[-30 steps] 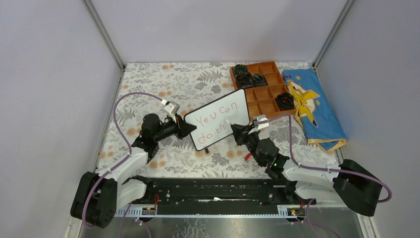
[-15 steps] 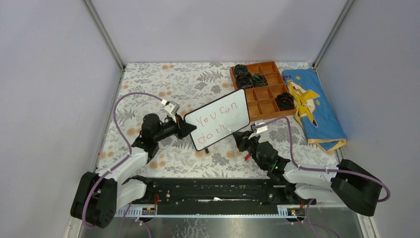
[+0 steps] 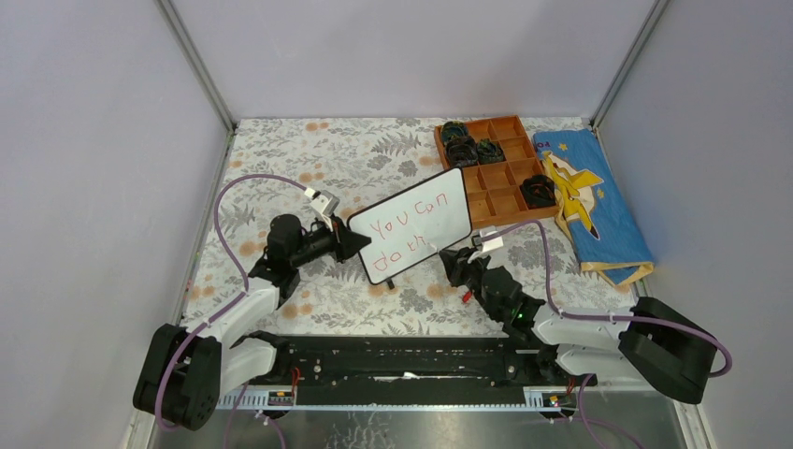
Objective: Write a sentence on the whiteboard
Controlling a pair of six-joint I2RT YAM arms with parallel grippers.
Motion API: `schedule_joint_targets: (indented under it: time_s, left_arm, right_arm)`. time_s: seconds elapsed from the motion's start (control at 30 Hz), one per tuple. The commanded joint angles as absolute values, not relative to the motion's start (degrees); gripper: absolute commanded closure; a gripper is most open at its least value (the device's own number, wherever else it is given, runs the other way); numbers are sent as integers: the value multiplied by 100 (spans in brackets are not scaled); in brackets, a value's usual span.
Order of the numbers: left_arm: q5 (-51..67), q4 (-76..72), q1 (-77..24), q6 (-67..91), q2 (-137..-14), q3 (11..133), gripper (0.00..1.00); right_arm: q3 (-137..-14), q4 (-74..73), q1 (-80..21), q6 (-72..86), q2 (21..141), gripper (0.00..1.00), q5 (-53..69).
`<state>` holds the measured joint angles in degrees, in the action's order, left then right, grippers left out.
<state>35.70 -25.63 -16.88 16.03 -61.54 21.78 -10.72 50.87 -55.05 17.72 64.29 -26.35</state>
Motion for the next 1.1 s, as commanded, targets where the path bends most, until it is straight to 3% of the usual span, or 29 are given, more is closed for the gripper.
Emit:
schedule_joint_targets:
  time_s: [0.0,1.07]
  left_arm:
    - [2971,-1960,-1687,1045,-6275,2153,87]
    - [2987,-1951,-1687,1046,-6311,2180,87]
  right_arm:
    - [-1239,5488,-5466,1846,6541,100,-2944]
    - [-1462,6043,-5462,1774,7039,100,-3182]
